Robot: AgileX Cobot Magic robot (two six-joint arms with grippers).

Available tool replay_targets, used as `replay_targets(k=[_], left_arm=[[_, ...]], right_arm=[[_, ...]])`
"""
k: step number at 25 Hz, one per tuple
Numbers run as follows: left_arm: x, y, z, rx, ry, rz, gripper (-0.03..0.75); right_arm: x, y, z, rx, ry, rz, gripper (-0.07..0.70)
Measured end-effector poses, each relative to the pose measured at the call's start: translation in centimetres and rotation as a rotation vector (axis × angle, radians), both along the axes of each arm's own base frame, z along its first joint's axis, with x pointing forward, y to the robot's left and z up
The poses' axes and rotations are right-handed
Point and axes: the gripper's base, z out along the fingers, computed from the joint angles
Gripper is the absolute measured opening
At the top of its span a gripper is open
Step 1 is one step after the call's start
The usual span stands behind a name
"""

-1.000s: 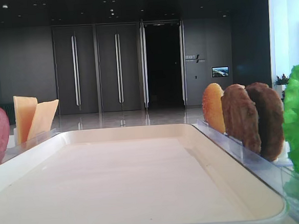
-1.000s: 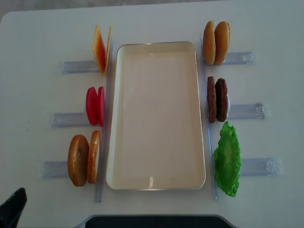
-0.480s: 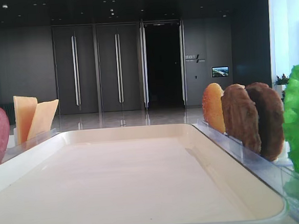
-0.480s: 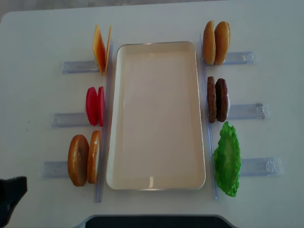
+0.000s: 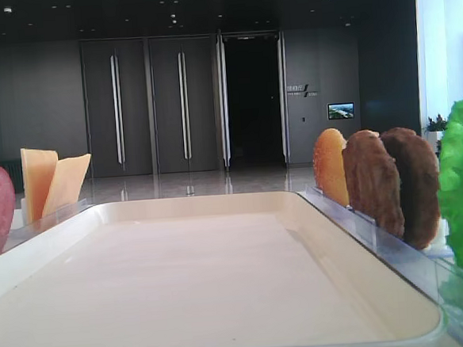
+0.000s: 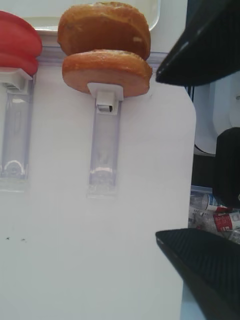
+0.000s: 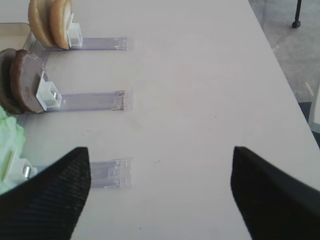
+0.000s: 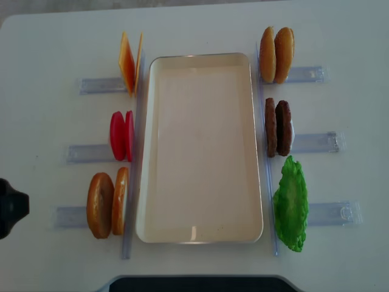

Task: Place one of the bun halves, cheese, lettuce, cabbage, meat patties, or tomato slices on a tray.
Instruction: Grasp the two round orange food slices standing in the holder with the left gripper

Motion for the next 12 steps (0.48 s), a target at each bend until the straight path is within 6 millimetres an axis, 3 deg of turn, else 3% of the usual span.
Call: replay_targets(k=[12], left_arm=[[4.9, 0.1, 0.4, -0.016, 0.113, 0.032, 0.692]], right_arm=[[0.0, 0.0, 0.0, 0.000, 0.000, 0.000, 0.577]])
